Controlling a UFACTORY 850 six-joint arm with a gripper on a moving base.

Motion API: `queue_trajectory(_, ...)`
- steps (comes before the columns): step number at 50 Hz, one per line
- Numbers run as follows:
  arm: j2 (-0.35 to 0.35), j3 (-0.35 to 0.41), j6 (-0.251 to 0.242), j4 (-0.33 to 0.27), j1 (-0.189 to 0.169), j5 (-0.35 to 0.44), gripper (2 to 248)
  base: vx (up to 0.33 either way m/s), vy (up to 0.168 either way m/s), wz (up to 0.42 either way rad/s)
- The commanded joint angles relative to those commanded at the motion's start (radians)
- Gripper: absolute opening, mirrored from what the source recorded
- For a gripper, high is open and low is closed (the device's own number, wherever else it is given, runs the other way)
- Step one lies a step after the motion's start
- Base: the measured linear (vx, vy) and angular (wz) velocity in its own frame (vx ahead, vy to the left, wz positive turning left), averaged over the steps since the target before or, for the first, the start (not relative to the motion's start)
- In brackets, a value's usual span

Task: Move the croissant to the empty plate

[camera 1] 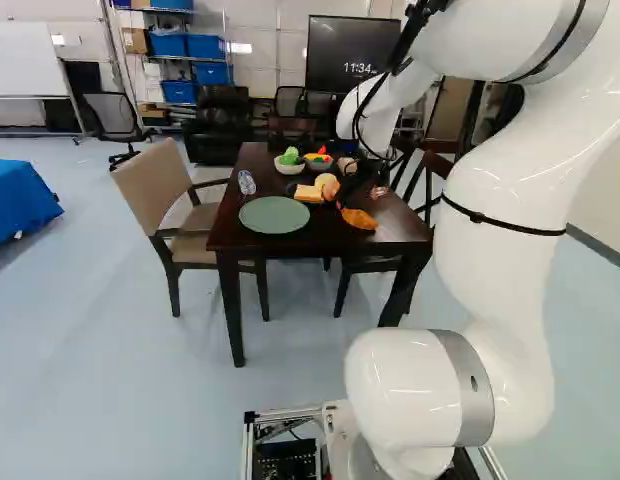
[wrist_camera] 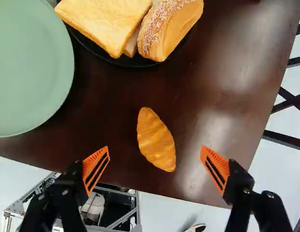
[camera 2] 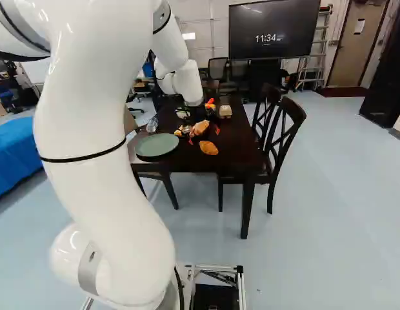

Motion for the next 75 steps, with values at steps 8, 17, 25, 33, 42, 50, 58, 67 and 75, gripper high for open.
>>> queue_trajectory(8, -0.009, -0.002, 0.000, 0.000, 0.000, 0.000, 247, 0.000, 0.000, 0.000)
queue_trajectory(17, -0.035, -0.007, 0.000, 0.000, 0.000, 0.000, 247, 0.000, 0.000, 0.000)
queue_trajectory(25, -0.059, -0.013, 0.000, 0.000, 0.000, 0.000, 247, 0.000, 0.000, 0.000)
queue_trajectory(33, -0.078, -0.018, 0.000, 0.000, 0.000, 0.000, 247, 0.000, 0.000, 0.000)
queue_trajectory(42, -0.078, -0.018, 0.000, 0.000, 0.000, 0.000, 247, 0.000, 0.000, 0.000)
queue_trajectory(50, -0.078, -0.018, 0.000, 0.000, 0.000, 0.000, 247, 0.000, 0.000, 0.000)
queue_trajectory(58, -0.080, -0.020, 0.000, 0.000, -0.003, 0.000, 247, 0.000, 0.000, 0.000)
queue_trajectory(67, -0.085, -0.027, 0.000, 0.000, -0.011, 0.000, 247, 0.000, 0.000, 0.000)
queue_trajectory(75, -0.090, -0.033, 0.000, 0.000, -0.018, 0.000, 247, 0.000, 0.000, 0.000)
